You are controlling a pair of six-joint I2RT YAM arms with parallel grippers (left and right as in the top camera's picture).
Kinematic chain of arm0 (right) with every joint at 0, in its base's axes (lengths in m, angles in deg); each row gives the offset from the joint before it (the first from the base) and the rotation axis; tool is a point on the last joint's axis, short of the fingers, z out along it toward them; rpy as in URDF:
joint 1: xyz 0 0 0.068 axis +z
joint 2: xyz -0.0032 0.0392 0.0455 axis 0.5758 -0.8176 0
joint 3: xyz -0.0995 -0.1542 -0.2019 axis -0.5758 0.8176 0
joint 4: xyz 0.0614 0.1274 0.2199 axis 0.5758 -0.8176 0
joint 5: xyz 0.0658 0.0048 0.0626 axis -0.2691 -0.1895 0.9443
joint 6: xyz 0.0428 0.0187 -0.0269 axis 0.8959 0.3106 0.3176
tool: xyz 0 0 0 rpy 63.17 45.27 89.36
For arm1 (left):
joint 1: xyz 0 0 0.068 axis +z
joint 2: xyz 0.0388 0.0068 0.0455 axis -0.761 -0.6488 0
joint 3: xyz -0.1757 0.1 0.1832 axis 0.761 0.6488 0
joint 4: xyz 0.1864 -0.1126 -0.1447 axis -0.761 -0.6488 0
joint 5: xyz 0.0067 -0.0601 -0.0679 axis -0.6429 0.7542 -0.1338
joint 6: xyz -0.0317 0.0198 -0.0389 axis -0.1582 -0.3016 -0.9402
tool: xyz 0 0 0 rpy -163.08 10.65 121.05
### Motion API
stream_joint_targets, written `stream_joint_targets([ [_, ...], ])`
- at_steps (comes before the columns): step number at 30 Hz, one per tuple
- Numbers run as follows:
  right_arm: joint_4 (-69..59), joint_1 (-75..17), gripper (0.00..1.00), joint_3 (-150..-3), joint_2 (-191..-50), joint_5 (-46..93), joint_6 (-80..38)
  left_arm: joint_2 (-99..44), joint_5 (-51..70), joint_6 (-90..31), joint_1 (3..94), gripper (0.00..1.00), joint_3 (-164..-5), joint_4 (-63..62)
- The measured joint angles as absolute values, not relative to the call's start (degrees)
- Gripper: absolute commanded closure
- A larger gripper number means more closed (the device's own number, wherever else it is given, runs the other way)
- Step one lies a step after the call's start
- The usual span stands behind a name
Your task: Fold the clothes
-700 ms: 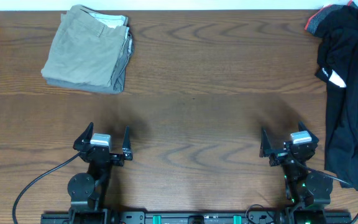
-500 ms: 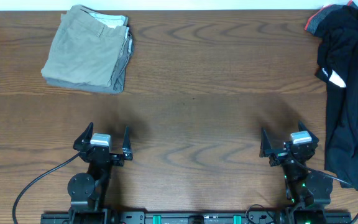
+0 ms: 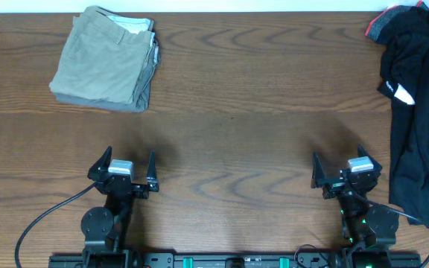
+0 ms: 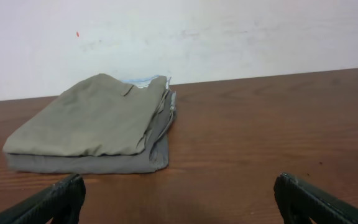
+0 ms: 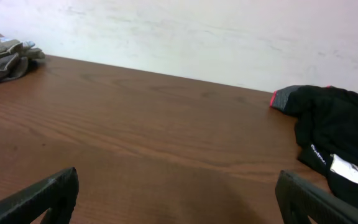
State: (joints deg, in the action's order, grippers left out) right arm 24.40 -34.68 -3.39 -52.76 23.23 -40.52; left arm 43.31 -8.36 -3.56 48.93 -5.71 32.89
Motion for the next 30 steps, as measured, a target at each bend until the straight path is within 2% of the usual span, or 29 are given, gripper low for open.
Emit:
stream_joint_targets([
  [30, 24.42, -34.68, 0.01, -3.39, -52.76, 22.40, -40.85, 43.33, -8.34, -3.56, 48.91, 0.02, -5.71, 33.08],
])
